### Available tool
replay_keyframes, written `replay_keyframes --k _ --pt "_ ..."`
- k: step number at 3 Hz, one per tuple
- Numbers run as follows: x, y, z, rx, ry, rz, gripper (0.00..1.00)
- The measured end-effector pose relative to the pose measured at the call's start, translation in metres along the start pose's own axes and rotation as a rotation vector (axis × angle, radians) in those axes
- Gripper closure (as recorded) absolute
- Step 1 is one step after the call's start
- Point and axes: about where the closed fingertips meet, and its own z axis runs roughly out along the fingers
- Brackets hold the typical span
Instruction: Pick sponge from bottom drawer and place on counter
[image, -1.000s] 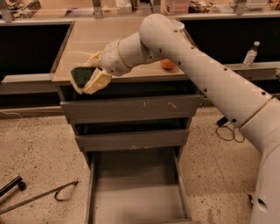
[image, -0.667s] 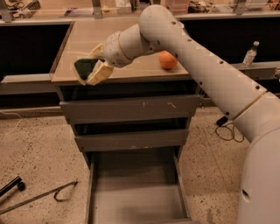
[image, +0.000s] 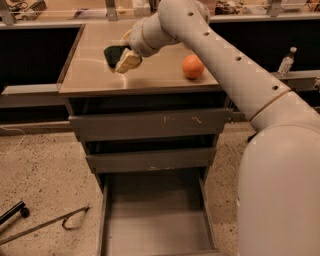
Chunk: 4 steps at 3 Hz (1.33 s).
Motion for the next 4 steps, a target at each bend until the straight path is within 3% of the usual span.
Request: replay_keyframes --k 1,2,3,4 --pt "0.034 -0.023 0.013 0.036 0.035 0.059 1.0" --pt "0.06 -0.029 0.028 0.033 0.045 0.127 1.0" --pt "0.072 -0.025 0.044 0.0 0.037 0.183 1.0" --pt "0.067 -0.019 0.055 -0.02 0.035 0.217 1.0"
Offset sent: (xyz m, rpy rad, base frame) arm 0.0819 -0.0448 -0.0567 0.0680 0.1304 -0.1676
